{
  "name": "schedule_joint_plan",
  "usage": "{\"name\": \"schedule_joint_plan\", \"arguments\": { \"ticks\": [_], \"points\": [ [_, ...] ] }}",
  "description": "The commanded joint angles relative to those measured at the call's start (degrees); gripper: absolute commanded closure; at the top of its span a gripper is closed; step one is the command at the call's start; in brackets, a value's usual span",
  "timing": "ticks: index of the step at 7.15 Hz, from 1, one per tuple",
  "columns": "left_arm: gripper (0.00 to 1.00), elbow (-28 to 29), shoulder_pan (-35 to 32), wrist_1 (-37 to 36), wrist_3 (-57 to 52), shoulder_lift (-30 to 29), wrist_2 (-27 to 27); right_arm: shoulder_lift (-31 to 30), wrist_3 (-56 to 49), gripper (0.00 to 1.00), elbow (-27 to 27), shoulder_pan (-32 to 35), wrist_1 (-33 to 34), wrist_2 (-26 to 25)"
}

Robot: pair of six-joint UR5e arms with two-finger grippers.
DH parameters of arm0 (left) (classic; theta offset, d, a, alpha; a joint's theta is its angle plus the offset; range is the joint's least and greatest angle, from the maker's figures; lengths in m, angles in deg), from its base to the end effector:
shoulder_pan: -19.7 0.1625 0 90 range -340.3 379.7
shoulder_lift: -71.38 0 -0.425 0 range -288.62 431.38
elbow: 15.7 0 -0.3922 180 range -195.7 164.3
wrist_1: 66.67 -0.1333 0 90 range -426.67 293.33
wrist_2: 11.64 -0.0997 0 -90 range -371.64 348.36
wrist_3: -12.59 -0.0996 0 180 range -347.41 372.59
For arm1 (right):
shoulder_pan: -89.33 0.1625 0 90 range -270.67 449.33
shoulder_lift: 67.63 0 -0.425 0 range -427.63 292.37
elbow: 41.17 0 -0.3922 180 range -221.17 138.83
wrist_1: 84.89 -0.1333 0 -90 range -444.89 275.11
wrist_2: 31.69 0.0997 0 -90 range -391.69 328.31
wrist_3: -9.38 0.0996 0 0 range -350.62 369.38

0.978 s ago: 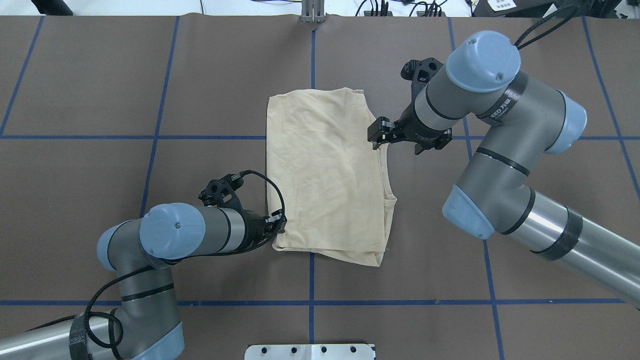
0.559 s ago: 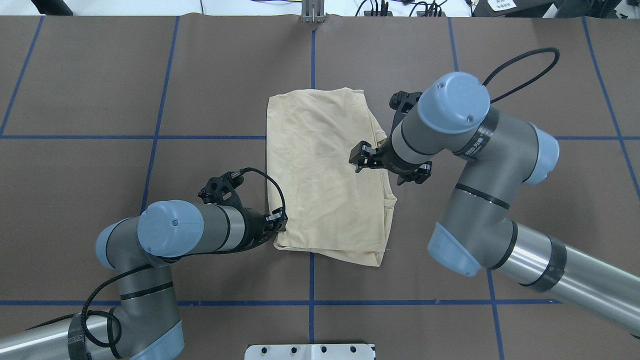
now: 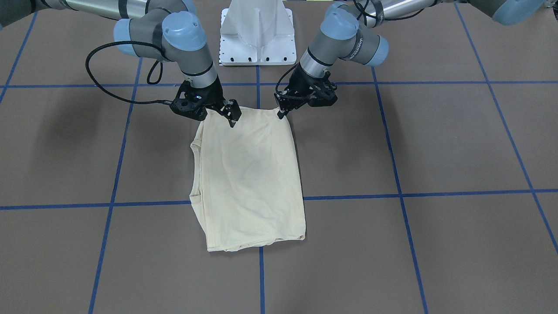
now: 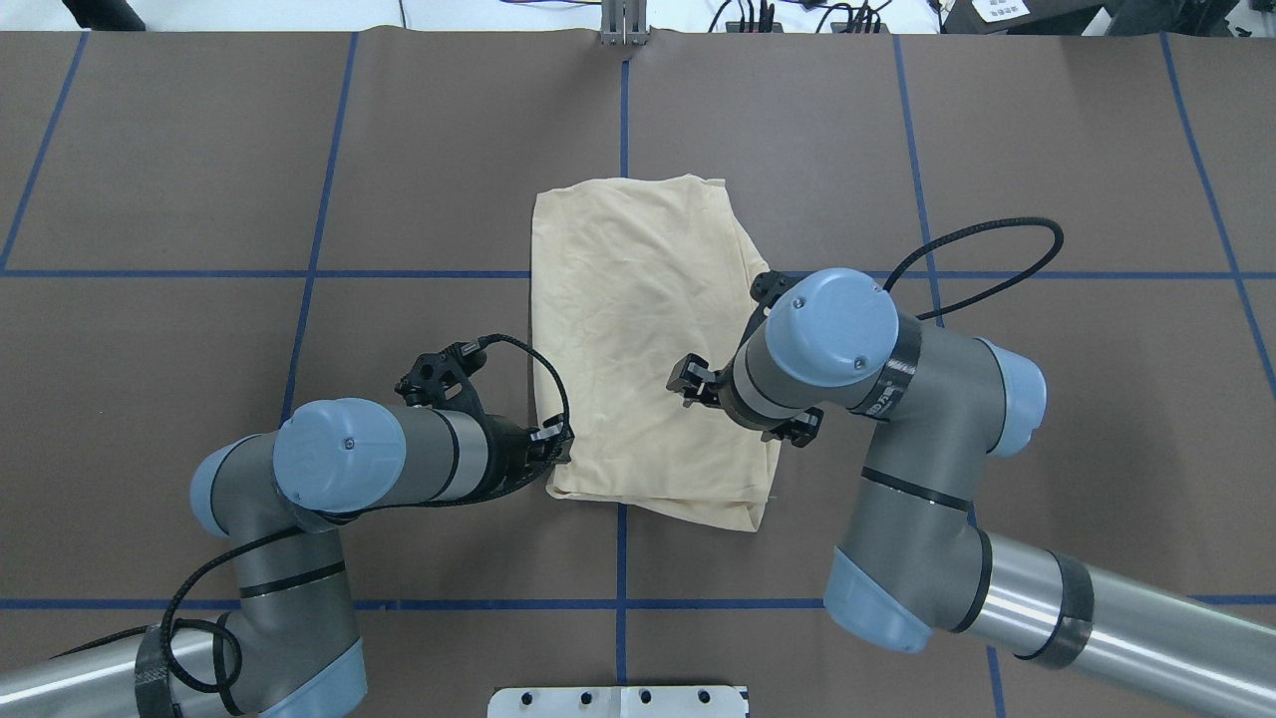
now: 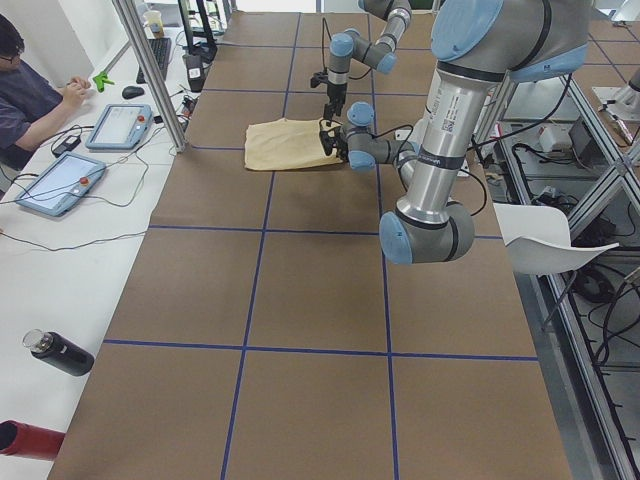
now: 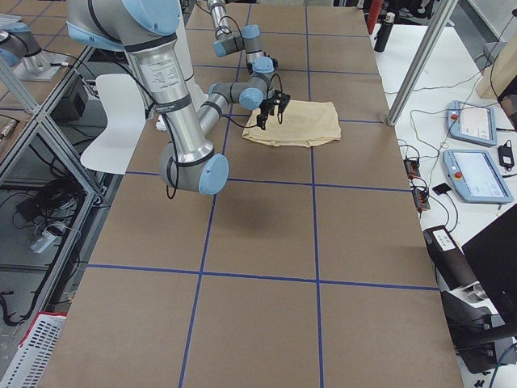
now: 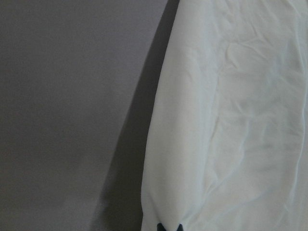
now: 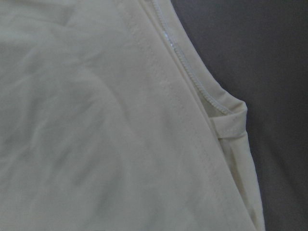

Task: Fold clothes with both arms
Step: 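Release the far corner and move the right gripper to the near corner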

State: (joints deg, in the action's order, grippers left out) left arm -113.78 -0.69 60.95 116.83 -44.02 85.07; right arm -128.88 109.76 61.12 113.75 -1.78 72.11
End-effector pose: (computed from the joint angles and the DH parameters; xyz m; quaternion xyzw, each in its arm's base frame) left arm 0.5531 -0.3354 0.2678 -0.0164 0.5821 -0.2093 0.7855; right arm -0.5364 -0.3639 0.2684 -0.0597 -0.4136 0.2247 0.8803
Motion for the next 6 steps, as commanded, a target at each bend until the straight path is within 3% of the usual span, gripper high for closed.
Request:
{"name": "schedule_joint_plan", "arguments": {
  "ticks": [1, 3, 6],
  "points": [
    [1.00, -0.09, 0.09, 0.00, 0.09, 0.00, -0.03, -1.14, 3.85, 0.00, 0.28, -1.73, 0.29, -0.70],
    [1.00, 0.00, 0.17, 0.00, 0.44, -0.44, -0.03, -1.50, 4.03, 0.00, 0.90, -2.97, 4.23, -1.13],
    [1.00, 0.00, 0.18, 0.00, 0.44, -0.35, -0.03, -1.50, 4.03, 0.06, 0.28, -4.02, 4.25, -1.40]
  ]
}}
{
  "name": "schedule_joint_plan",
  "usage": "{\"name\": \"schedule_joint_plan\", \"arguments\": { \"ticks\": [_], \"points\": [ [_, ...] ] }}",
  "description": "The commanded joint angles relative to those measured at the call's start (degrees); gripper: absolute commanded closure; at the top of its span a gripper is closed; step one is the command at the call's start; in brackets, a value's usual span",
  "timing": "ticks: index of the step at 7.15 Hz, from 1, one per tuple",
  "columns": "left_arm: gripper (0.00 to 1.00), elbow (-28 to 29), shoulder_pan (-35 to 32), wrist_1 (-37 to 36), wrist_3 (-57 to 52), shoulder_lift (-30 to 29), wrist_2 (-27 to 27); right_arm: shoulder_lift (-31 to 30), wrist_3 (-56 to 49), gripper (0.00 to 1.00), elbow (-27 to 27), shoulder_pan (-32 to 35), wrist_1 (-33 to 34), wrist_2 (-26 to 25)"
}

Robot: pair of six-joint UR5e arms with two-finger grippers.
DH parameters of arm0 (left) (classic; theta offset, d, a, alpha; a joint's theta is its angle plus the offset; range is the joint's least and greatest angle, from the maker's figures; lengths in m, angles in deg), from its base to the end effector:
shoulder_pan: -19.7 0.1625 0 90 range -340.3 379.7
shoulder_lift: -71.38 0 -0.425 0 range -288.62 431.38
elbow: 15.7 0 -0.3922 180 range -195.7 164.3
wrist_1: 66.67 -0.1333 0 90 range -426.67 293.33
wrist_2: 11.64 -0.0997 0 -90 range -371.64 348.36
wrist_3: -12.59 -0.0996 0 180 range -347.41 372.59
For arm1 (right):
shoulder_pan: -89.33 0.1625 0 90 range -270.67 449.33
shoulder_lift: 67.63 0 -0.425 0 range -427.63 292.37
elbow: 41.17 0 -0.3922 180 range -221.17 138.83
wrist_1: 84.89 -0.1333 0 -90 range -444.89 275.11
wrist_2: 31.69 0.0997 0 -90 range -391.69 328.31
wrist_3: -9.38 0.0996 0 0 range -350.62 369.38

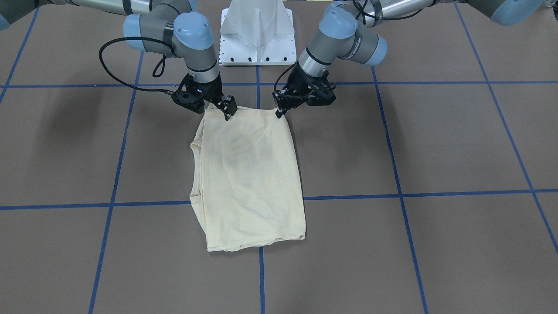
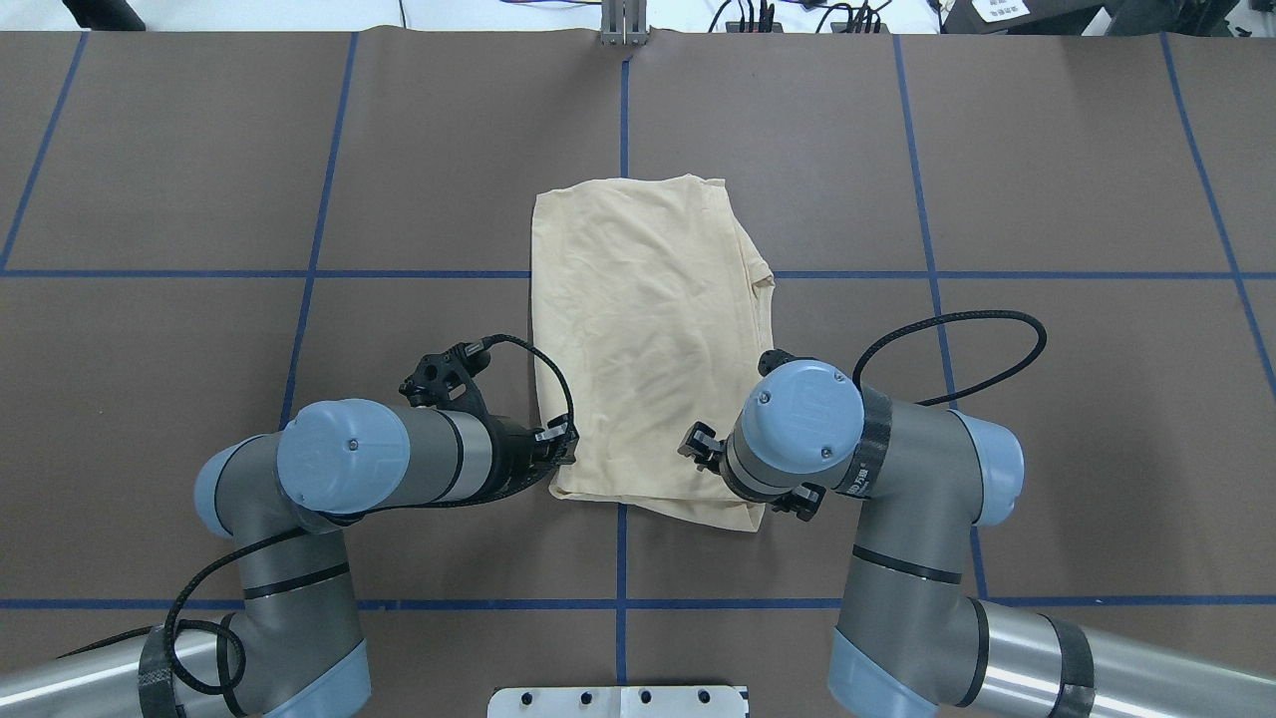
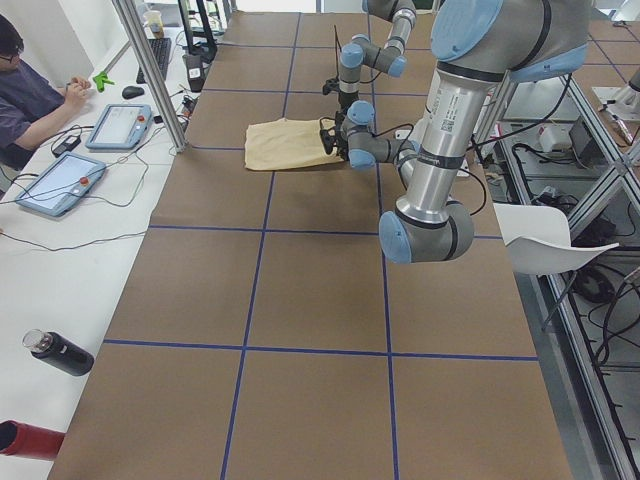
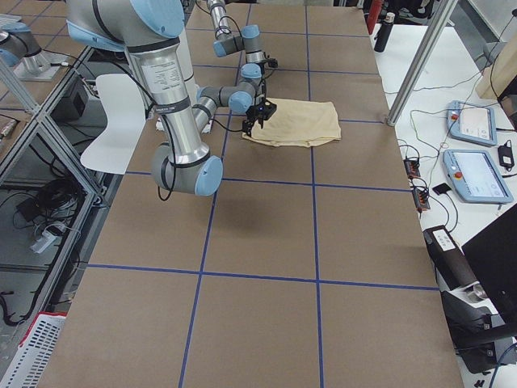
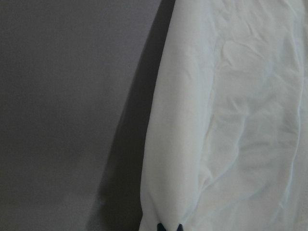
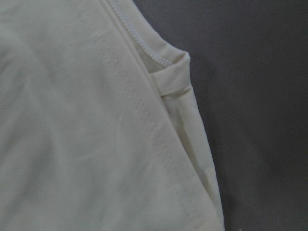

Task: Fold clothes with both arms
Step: 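Release the far corner and move the right gripper to the near corner, then grasp the shirt's near edge with both grippers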

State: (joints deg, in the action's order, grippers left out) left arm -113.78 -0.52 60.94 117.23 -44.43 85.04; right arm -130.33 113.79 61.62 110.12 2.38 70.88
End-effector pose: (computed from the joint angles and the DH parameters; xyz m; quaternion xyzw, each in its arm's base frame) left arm 0.5548 -0.3341 0.2633 -0.0188 0.5849 -0.2102 0.7832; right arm -0.5533 -0.3295 0.2911 -0.0816 -0.3680 0.2417 0.8942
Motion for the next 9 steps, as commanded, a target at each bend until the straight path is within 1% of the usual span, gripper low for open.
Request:
{"name": "schedule_joint_plan", "arguments": {
  "ticks": [1, 3, 5, 9],
  "points": [
    [1.00, 0.00, 0.00, 0.00, -0.05, 0.05, 0.00, -0.05, 0.01, 0.08, -0.22, -0.57, 0.18, -0.18],
    [1.00, 0.00, 0.00, 0.00, 0.03, 0.05, 0.00, -0.14, 0.01, 0.17, -0.39, -0.66, 0.18, -0.18],
    [1.00, 0.00, 0.00, 0.00, 0.03, 0.05, 0.00, -0.40, 0.01, 0.19, -0.48, -0.83, 0.18, -0.18],
    [1.00, 0.00, 0.00, 0.00, 0.03, 0.05, 0.00, -0.75, 0.01, 0.17, -0.57, -1.10, 0.18, -0.18]
  ]
}}
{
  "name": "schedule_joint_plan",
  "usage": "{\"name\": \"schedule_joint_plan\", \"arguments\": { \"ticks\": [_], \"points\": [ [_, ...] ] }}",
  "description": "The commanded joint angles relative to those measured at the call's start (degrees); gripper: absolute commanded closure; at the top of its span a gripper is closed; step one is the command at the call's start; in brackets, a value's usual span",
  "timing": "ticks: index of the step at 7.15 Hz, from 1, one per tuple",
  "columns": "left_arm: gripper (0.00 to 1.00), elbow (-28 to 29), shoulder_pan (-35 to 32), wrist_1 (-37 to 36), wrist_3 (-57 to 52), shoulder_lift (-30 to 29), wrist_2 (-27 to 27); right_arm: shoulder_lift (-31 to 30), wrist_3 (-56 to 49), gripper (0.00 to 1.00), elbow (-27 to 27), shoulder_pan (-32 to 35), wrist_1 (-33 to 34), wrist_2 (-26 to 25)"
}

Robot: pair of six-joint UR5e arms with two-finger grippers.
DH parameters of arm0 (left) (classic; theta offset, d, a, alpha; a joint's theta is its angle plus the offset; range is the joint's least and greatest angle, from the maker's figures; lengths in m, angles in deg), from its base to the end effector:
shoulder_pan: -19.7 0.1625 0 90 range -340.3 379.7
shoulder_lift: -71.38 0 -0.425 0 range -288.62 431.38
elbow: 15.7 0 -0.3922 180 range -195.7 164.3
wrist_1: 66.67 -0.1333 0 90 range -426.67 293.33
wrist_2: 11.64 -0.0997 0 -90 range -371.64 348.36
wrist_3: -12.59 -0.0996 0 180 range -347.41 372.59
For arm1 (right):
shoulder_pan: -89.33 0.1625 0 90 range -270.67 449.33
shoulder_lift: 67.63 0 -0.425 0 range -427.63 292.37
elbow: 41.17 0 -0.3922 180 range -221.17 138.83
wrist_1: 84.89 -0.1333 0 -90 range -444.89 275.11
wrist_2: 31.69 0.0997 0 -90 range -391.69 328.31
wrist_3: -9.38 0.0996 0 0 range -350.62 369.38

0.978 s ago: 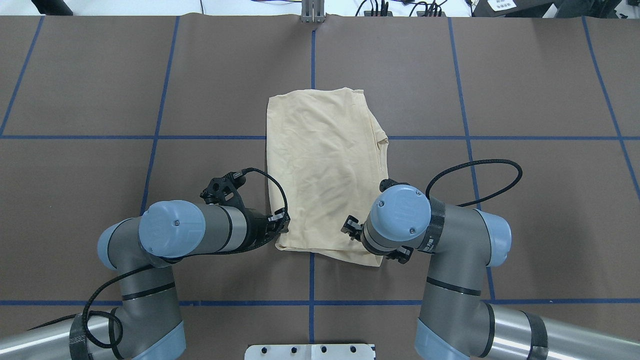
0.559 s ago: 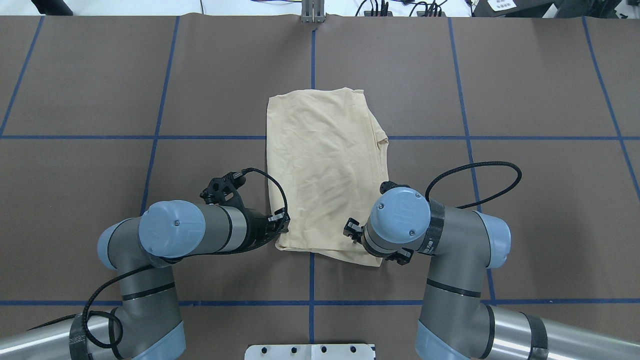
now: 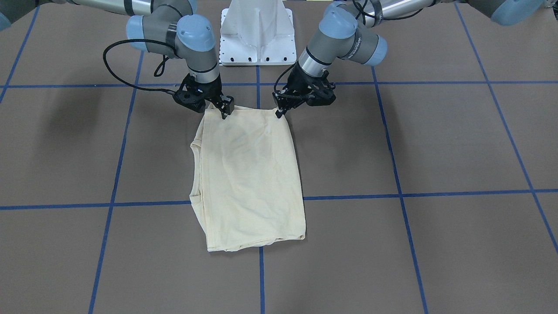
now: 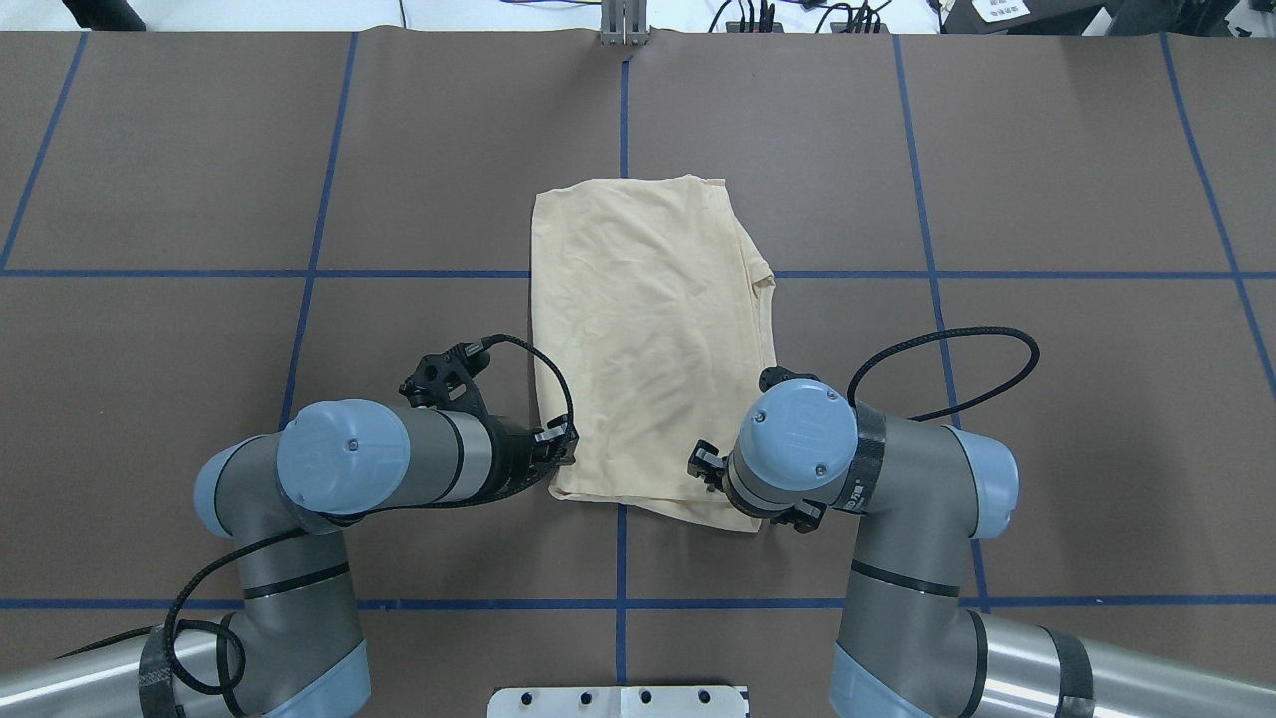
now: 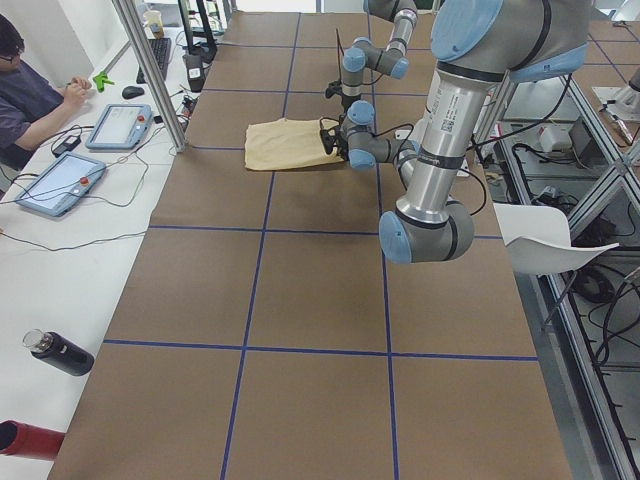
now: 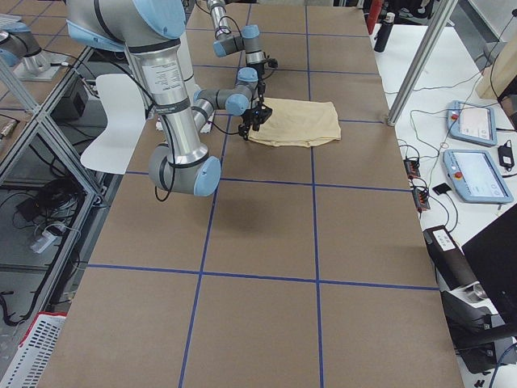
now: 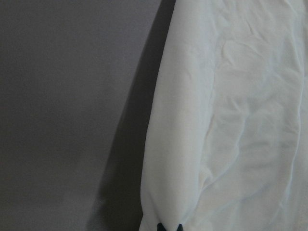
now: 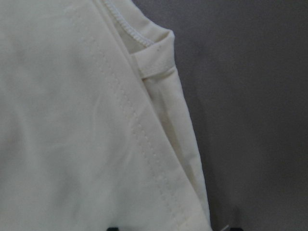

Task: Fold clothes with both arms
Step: 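Grasp the shirt's near edge with both grippers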

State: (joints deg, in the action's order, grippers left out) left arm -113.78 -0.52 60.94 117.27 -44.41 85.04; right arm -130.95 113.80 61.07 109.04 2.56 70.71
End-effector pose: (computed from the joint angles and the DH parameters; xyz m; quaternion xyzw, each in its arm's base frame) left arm 0.5548 -0.3340 0.2635 -0.0191 0.5847 -0.2105 0.7832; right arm -0.5601 -0.3195 0.3027 -0.0847 -0.3563 0.2363 0.9000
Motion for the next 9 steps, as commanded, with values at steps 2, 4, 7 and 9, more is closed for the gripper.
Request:
{"name": "schedule_joint_plan", "arguments": {
  "ticks": [2, 4, 7, 9],
  "points": [
    [1.00, 0.00, 0.00, 0.00, 0.00, -0.05, 0.00, -0.05, 0.09, 0.33, 0.07, -0.02, 0.00, 0.00],
    [1.00, 0.00, 0.00, 0.00, 0.00, -0.05, 0.00, -0.05, 0.09, 0.76, 0.07, -0.11, 0.09, -0.61],
    [1.00, 0.09, 0.00, 0.00, 0.00, 0.04, 0.00, 0.12, 0.09, 1.00, 0.42, -0.11, 0.09, -1.06],
    [1.00, 0.00, 0.00, 0.00, 0.00, -0.05, 0.00, 0.47, 0.00, 1.00, 1.12, 0.59, 0.09, -0.88]
  ]
}}
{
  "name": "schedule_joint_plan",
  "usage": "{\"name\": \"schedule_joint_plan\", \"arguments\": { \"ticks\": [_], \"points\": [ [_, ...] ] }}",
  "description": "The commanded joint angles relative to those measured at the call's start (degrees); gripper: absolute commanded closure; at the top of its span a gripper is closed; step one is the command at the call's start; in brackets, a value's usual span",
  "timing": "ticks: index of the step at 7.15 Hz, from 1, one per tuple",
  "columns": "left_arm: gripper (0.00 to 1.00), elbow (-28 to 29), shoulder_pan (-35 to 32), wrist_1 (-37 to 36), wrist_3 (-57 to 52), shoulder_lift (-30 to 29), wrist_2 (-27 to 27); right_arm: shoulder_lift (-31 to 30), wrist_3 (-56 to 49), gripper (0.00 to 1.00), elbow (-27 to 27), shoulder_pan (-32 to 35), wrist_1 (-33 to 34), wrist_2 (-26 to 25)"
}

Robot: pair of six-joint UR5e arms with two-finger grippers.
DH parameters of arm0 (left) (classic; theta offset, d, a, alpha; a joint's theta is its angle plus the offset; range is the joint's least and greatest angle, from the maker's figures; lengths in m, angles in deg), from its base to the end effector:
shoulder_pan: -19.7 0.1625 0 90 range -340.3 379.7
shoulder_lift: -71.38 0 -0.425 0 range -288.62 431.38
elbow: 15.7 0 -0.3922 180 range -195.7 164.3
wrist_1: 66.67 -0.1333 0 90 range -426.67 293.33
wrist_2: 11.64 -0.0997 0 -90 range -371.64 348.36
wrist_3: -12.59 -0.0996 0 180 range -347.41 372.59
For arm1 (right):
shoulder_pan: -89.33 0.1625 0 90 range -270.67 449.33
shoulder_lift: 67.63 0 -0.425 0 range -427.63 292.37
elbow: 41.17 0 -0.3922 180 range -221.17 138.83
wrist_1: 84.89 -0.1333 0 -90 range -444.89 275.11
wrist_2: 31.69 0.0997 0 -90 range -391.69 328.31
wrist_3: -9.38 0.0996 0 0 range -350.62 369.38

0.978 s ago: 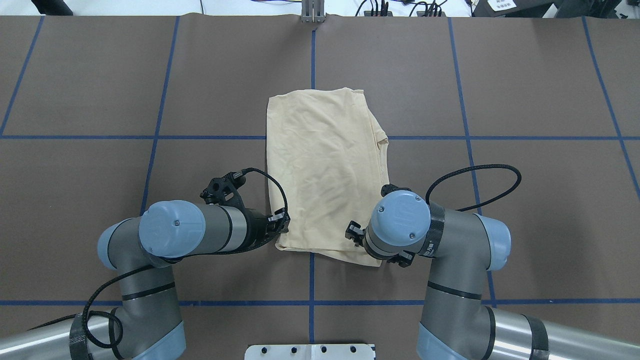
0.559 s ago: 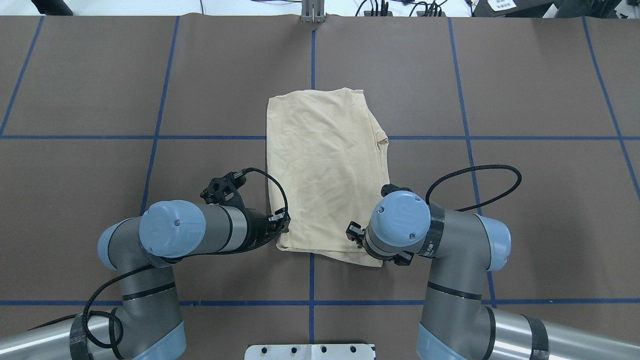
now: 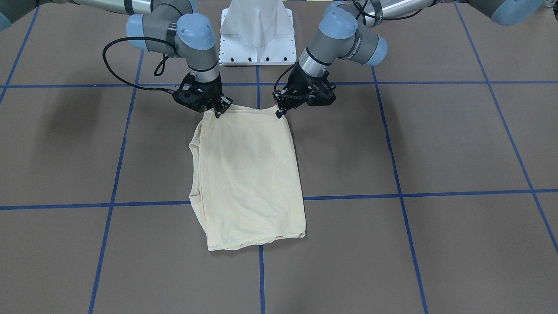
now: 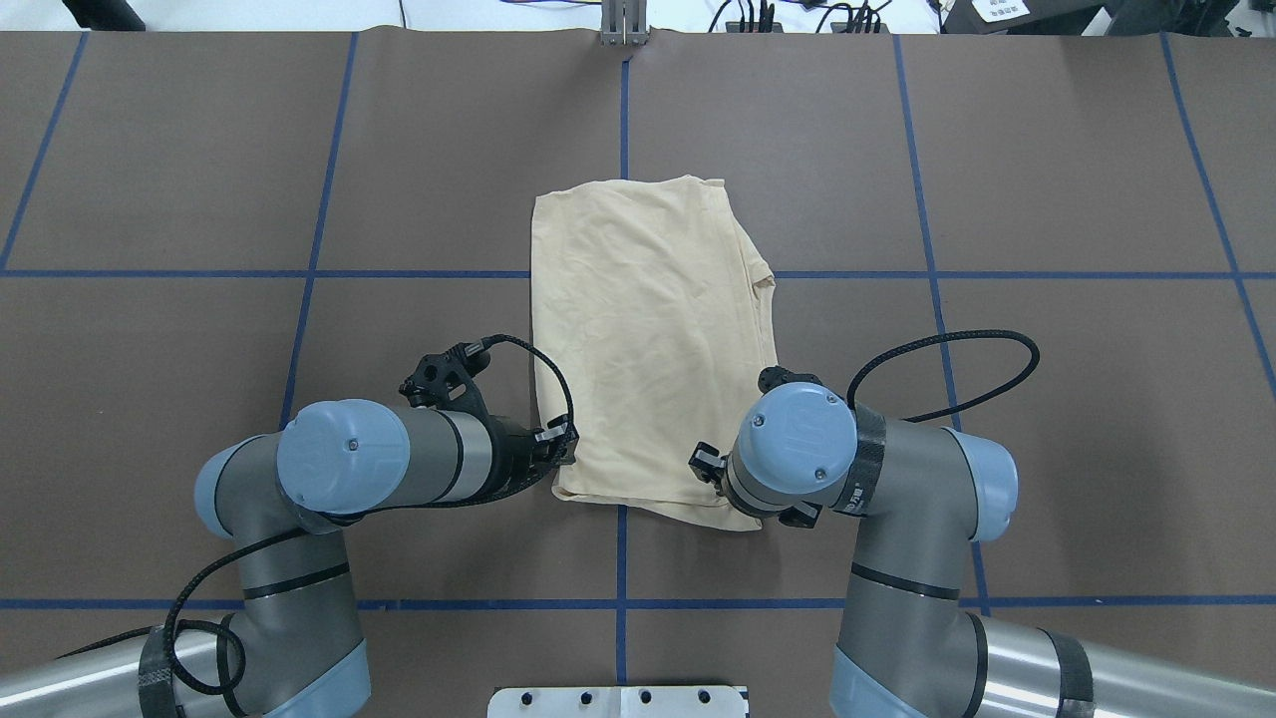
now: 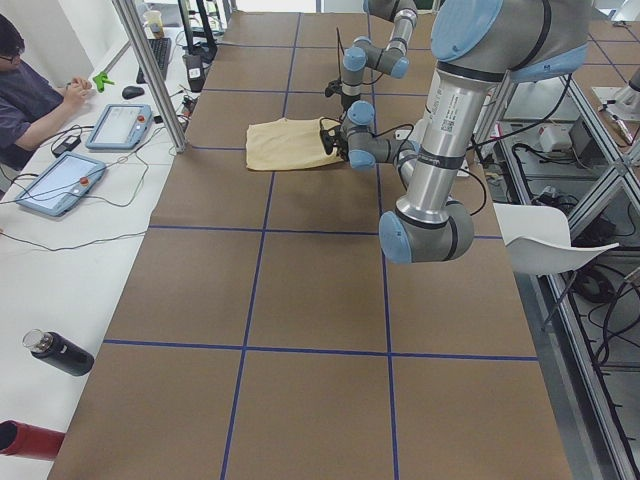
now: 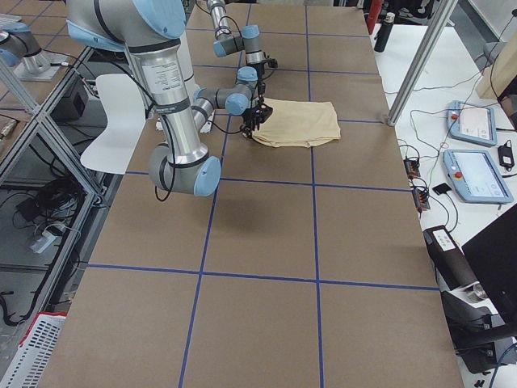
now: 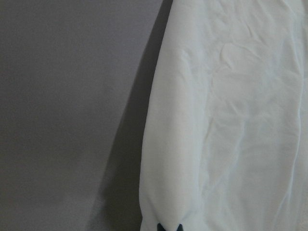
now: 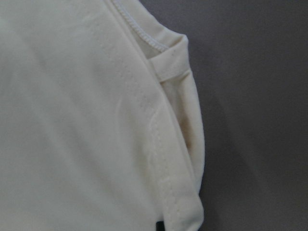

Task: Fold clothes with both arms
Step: 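Grasp the shirt's near edge with both grippers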

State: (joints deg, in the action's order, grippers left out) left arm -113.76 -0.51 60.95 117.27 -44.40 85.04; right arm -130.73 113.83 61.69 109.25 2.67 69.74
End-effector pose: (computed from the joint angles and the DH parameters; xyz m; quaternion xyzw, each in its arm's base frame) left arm 0.5549 -0.3340 0.2637 -0.0191 0.5846 -0.2105 0.7833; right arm -0.5566 -0.3225 0.2960 -0.0757 -0.3622 0.2400 0.8975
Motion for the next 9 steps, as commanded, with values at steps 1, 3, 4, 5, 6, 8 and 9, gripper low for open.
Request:
{"name": "schedule_joint_plan", "arguments": {
  "ticks": [1, 3, 4, 5, 6, 8, 9],
  "points": [
    [1.00, -0.02, 0.00, 0.00, 0.00, -0.06, 0.00, 0.26, -0.03, 1.00, 0.59, 0.64, -0.02, 0.08],
    [1.00, -0.11, -0.09, 0.00, 0.00, 0.02, 0.00, 0.17, -0.03, 1.00, 0.85, 1.08, -0.02, 0.09],
    [1.00, -1.50, -0.09, -0.52, -0.09, 0.20, 0.09, -0.27, -0.12, 1.00, 2.42, 1.34, -0.02, 0.43],
    [1.00, -3.95, 0.17, -2.27, 0.00, 0.55, 0.09, -1.23, -0.29, 1.00, 3.91, 1.17, -0.02, 1.04],
    [1.00, -6.50, 1.13, -3.94, 0.00, 0.73, 0.00, -1.41, -0.30, 1.00, 5.06, 1.17, -0.02, 1.31],
    [1.00, -8.45, 6.39, -5.97, -0.09, 0.99, -0.09, -3.16, -0.56, 1.00, 6.90, -0.74, -0.11, 8.23],
    [1.00, -10.38, 9.55, -6.24, -0.09, 2.56, -0.18, -4.82, -0.56, 1.00, 8.83, -2.94, -0.11, 8.87]
  ]
}}
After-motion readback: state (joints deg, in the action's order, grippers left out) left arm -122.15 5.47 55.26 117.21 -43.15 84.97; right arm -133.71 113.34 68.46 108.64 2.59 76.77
